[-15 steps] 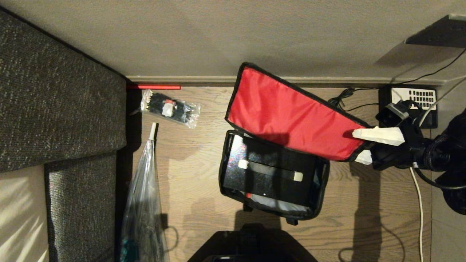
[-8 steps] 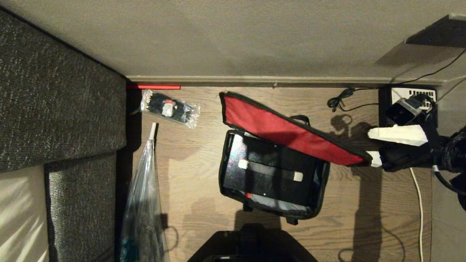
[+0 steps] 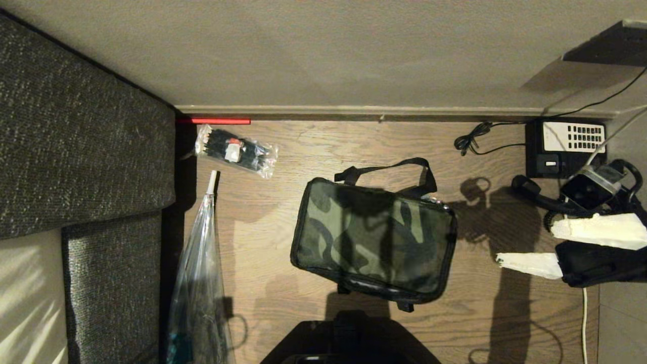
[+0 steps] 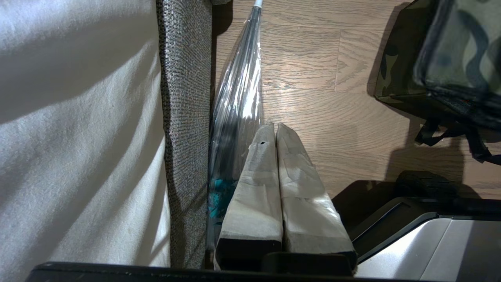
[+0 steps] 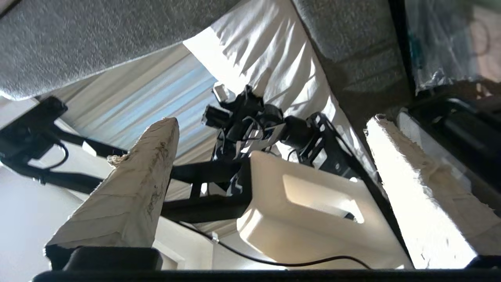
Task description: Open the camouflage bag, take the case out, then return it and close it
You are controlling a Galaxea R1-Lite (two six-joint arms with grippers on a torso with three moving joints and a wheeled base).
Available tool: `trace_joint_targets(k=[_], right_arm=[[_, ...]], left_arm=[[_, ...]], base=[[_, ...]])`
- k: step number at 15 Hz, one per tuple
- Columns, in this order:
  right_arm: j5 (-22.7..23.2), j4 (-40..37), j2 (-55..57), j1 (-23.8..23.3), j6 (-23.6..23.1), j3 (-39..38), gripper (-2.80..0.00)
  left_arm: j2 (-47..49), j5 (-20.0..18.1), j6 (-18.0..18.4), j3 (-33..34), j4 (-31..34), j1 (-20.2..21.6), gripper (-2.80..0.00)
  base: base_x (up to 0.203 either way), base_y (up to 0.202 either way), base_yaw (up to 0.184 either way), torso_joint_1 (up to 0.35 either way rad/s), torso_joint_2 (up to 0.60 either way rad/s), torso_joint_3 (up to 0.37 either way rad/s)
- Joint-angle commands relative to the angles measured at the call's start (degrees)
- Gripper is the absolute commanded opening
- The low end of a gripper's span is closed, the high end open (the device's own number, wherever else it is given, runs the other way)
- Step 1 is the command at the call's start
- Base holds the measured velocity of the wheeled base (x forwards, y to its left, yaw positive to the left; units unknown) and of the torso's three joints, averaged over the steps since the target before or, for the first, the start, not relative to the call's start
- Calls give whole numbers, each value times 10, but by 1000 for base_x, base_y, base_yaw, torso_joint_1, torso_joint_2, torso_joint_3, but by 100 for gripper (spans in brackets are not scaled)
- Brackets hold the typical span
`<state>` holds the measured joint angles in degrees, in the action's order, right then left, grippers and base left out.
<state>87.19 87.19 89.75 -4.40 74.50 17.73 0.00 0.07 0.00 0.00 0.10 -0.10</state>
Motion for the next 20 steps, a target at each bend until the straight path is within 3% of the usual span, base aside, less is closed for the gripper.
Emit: trace_joint_targets(k=[1, 4, 5, 6, 12, 16, 20], right_arm=[[5, 5, -23, -6, 4, -4, 0], [2, 5, -41, -17, 4, 3, 0], [-7, 5, -52, -23, 3, 4, -223], [-11, 5, -55, -24, 4, 3, -280], [-53, -13, -125, -47, 6, -10, -280], [-90, -82, -331, -82, 3, -38, -280], [-109, -152, -434, -93, 4, -95, -280]], left_arm=[[0, 0, 0, 0, 0, 0, -280], [0, 0, 0, 0, 0, 0, -280], [0, 0, 0, 0, 0, 0, -280], [0, 0, 0, 0, 0, 0, -280], [0, 0, 0, 0, 0, 0, -280], [0, 0, 0, 0, 0, 0, -280], [0, 0, 0, 0, 0, 0, -280]], base=[[0, 0, 0, 0, 0, 0], [0, 0, 0, 0, 0, 0], [0, 0, 0, 0, 0, 0], [0, 0, 0, 0, 0, 0], [0, 0, 0, 0, 0, 0], [0, 0, 0, 0, 0, 0], [0, 0, 0, 0, 0, 0]])
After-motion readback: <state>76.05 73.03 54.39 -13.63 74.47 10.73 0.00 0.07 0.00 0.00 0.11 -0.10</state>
